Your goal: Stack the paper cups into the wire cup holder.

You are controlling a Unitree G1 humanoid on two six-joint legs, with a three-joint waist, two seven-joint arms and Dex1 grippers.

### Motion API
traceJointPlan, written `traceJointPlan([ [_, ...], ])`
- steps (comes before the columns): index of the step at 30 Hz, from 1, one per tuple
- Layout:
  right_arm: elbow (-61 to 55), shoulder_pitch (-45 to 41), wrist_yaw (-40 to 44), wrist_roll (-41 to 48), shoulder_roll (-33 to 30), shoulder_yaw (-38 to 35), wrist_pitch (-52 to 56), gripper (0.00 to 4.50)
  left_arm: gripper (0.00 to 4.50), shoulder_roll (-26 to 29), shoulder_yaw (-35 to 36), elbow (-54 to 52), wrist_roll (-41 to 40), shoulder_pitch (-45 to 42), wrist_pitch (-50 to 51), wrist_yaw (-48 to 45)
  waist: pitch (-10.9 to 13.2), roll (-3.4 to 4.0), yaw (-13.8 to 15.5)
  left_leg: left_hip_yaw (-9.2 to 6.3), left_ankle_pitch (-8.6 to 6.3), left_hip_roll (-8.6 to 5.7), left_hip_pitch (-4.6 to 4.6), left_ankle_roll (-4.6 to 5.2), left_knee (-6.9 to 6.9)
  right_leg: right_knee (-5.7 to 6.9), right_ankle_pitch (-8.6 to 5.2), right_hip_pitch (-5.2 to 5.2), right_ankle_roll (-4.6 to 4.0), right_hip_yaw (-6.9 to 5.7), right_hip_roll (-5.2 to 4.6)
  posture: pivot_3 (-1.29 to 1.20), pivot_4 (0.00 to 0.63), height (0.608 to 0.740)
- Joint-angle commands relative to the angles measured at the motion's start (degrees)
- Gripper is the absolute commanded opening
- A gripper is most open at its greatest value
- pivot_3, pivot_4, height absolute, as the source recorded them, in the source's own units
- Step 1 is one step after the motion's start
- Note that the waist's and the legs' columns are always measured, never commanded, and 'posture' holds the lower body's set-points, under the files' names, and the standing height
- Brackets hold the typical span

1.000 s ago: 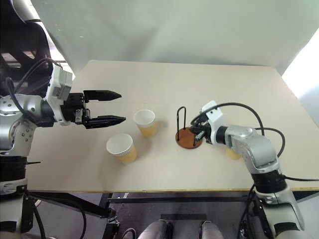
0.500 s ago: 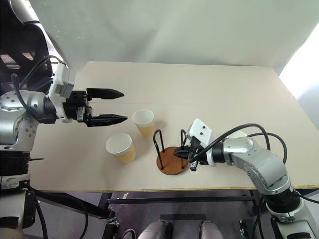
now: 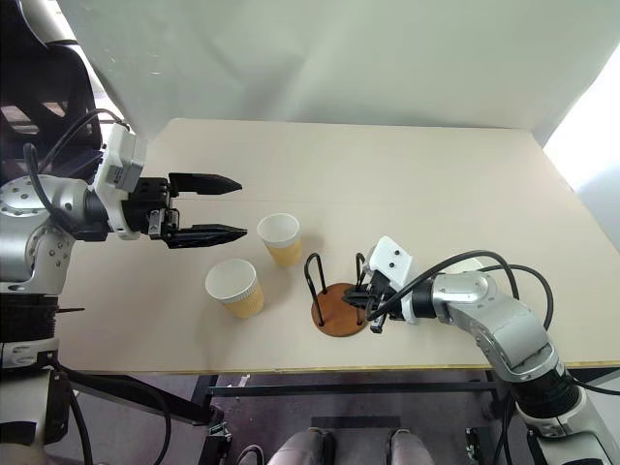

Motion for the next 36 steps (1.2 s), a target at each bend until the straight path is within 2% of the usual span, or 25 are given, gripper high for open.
traceJointPlan([
  [1, -1.2, -0.4, 1.3, 0.7, 0.4, -0.2, -1.9, 0.03, 4.5, 0.8, 0.7, 0.1, 0.2, -1.8, -0.2, -0.1, 0.0, 0.0, 0.0, 0.0, 0.0, 0.0, 0.0, 0.0, 0.0, 0.0, 0.0, 0.0, 0.0, 0.0, 0.0, 0.0, 0.15, 0.74],
  [14, -0.2, -1.2, 2.5, -2.0, -0.7, 1.6, -3.7, 0.03, 4.5, 0.5, 0.0, 1.3, 1.0, -3.0, -0.6, -0.7, 0.0, 0.0, 0.0, -0.01, 0.0, 0.0, 0.0, 0.0, 0.0, -0.01, 0.0, 0.0, 0.0, 0.0, 0.0, 0.0, 0.15, 0.74],
  [18, 0.1, -1.2, 2.3, -2.2, -0.8, 1.4, -3.4, 1.07, 4.5, 0.0, -0.1, 1.6, 1.2, -3.3, -0.8, -0.8, 0.0, 0.0, 0.0, -0.01, 0.0, 0.01, 0.0, 0.0, 0.0, 0.0, 0.0, 0.0, 0.0, 0.0, 0.0, 0.0, 0.15, 0.74],
  [26, -1.6, -1.1, 3.1, -2.0, -4.2, 0.2, -2.7, 3.84, 4.5, -1.1, -0.3, 2.9, 1.9, -4.4, -1.5, -1.4, 0.0, -0.01, 0.0, -0.01, 0.0, 0.0, -0.02, -0.01, 0.0, -0.01, 0.0, 0.0, 0.0, 0.0, 0.0, 0.0, 0.15, 0.74],
  [28, -2.8, -1.0, 3.9, -1.6, -6.7, -0.8, -2.1, 4.48, 4.5, -1.4, -0.5, 3.5, 2.3, -4.7, -1.9, -1.6, 0.0, -0.01, 0.1, -0.01, -0.01, 0.0, -0.02, -0.01, 0.0, -0.01, 0.0, 0.01, 0.0, 0.0, 0.0, 0.0, 0.15, 0.74],
  [29, -4.6, -0.6, 5.3, -0.9, -10.1, -2.4, -1.2, 4.48, 4.5, -1.6, -0.5, 3.9, 2.5, -5.0, -2.3, -1.8, 0.0, -0.01, 0.1, -0.01, -0.01, 0.0, -0.03, -0.01, 0.0, -0.02, 0.0, 0.01, 0.0, 0.0, 0.0, 0.0, 0.15, 0.74],
  [32, -11.2, 2.4, 12.6, 1.3, -26.1, -11.2, 1.2, 4.48, 4.5, -1.3, -0.6, 4.7, 2.2, -5.9, -3.1, -3.8, 0.0, 0.03, 0.9, -0.01, 0.01, -0.05, -0.24, 0.03, 0.0, -0.06, -0.03, -0.08, 0.04, -0.01, -0.05, 0.0, 0.15, 0.74],
  [36, -13.2, 2.2, 19.8, 7.5, -38.6, -24.5, 4.3, 4.48, 4.5, -0.8, -0.7, 6.0, 2.1, -6.7, -4.1, -5.8, 0.0, -0.05, 0.8, -0.01, -0.18, -0.05, -0.33, -0.06, 0.0, -0.13, -0.14, -0.13, 0.09, 0.0, -0.05, 0.0, 0.15, 0.74],
])
